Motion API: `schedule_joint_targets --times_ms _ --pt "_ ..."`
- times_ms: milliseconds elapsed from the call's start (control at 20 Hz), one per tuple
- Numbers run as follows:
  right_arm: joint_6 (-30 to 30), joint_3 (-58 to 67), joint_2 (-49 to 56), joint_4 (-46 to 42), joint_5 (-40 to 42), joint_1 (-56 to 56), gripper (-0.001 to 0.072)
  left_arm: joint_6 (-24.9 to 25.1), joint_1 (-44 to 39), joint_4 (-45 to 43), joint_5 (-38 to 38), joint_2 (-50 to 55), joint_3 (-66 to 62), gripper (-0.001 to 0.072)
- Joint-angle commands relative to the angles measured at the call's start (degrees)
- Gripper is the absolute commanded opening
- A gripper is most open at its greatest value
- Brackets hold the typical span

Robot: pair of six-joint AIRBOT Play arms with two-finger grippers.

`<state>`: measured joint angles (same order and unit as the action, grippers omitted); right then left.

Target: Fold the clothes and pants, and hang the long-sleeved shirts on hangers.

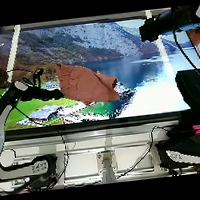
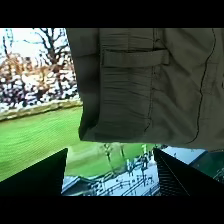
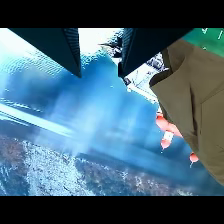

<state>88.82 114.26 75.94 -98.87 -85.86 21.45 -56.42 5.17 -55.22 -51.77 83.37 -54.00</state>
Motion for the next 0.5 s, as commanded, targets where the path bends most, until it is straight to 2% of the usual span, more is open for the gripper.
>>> schedule_joint_targets --times_ms 0,200,350,450 --pt "0.0 0.0 0.5 0.0 0.0 0.0 0.0287 1.8 0.1 3.9 3.5 2.5 0.0 0.0579" --pt "0.0 0.0 0.5 0.0 0.0 0.0 0.0287 1.8 0.0 4.0 4.5 3.9 0.0 0.0578" --pt "0.0 0.0 0.5 0.0 0.0 0.0 0.0287 1.9 0.0 7.4 4.5 5.7 0.0 0.0576" --pt "0.0 0.0 0.5 0.0 0.0 0.0 0.0286 1.9 -0.1 9.9 4.4 6.6 0.0 0.047"
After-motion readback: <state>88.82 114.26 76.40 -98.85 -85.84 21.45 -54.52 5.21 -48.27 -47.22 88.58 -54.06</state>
